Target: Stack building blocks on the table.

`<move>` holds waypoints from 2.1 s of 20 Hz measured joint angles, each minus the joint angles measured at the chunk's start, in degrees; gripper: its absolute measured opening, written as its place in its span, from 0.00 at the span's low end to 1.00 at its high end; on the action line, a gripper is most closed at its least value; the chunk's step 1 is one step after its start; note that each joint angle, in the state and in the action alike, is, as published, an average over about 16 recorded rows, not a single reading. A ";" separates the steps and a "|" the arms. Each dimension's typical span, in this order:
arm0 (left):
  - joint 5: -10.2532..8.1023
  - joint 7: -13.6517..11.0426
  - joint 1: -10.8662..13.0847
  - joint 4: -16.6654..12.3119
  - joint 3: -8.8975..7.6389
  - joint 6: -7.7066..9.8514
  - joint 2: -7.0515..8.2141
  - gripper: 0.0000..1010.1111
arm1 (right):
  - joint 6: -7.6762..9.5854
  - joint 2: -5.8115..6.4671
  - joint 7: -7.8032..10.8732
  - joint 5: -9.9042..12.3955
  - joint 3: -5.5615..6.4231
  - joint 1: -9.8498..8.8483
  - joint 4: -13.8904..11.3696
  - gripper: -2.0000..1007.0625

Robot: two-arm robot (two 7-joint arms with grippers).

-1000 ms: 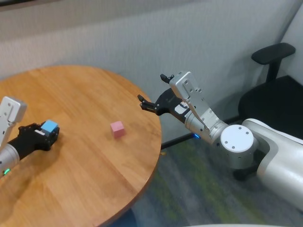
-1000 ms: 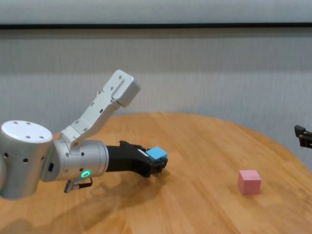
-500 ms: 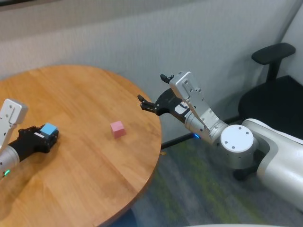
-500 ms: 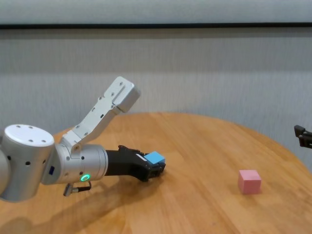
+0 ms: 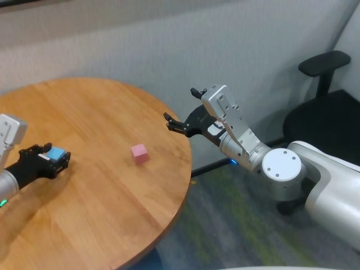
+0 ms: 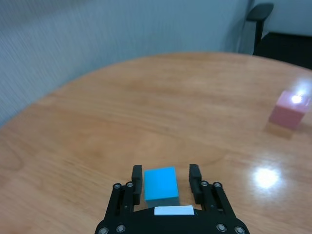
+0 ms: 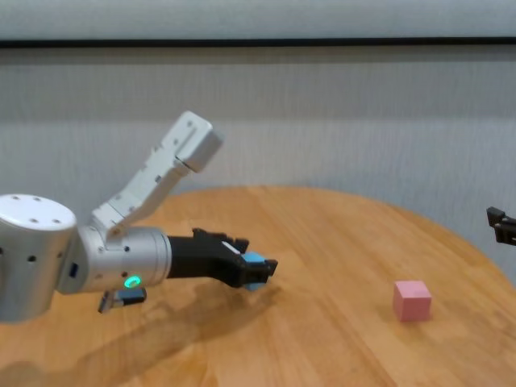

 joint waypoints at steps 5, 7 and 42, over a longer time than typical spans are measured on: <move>-1.70 -1.57 4.34 -9.57 -1.39 2.01 3.50 0.76 | 0.00 0.00 0.00 0.00 0.00 0.00 0.00 1.00; -2.59 -2.14 6.43 -13.80 -1.99 2.74 5.24 0.82 | 0.00 0.00 0.00 0.00 0.00 0.00 0.00 1.00; -8.19 -4.23 19.06 -33.22 -5.55 3.97 16.95 0.99 | 7.56 -4.98 4.38 11.21 4.16 -3.70 -4.31 1.00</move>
